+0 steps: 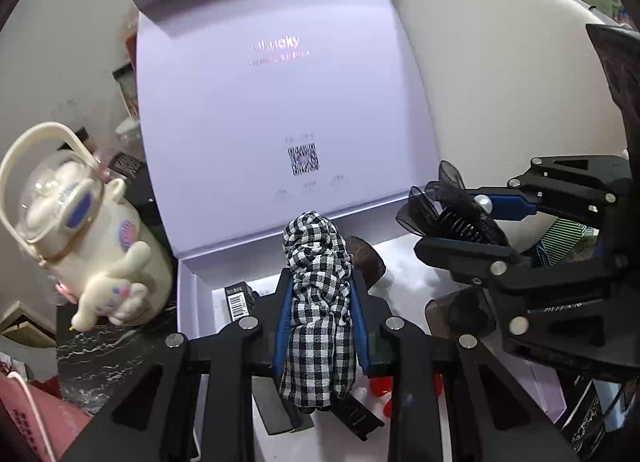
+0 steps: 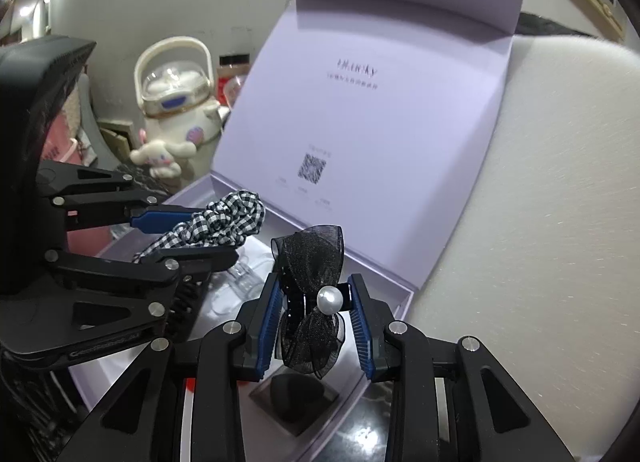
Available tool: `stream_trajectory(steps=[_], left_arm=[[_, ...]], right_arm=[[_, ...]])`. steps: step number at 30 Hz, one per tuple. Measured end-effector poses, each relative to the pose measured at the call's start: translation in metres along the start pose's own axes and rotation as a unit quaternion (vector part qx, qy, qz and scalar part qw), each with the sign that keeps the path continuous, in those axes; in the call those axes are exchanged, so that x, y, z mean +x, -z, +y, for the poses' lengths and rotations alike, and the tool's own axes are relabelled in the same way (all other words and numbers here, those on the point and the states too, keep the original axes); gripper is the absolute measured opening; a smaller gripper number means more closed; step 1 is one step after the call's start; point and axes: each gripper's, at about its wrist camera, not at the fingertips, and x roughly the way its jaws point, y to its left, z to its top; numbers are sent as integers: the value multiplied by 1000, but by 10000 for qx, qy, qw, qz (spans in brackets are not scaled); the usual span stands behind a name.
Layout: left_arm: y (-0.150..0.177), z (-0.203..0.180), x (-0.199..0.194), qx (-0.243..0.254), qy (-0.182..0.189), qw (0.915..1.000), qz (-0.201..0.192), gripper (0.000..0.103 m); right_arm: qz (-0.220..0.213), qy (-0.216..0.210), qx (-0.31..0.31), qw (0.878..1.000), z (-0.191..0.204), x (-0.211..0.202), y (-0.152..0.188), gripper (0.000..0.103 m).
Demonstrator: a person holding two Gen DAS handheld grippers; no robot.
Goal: Organize rigid objects
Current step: 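Lower the scrunchie into the box with the left tool while the right tool lowers the bow clip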
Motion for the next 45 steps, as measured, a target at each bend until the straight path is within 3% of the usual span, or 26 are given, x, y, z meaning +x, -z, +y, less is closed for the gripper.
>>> stream_trajectory(steps=[7, 22, 31, 37, 41, 45], left_arm=[[1, -3, 14, 56, -28, 9999, 134, 26], [-4, -5, 59, -39, 269, 9971, 713, 26], [-10, -15, 63, -20, 193, 9969, 766, 26], [-6, -13, 55, 23, 214, 9981, 581, 26], [-2, -9, 42, 10, 167, 9989, 428, 26], [-3, -8, 35, 12, 106, 9995, 282, 26]], right_arm=[[181, -9, -67, 9998, 3, 20, 0, 33], [645, 44, 88, 9979, 0, 46, 9, 33], [722, -18, 85, 9974, 6, 49, 10, 33], [706, -7, 93, 9975, 8, 45, 12, 34], [621, -37, 133, 9980, 4, 34, 11, 48], [561, 70, 146, 9983, 4, 26, 9, 54]])
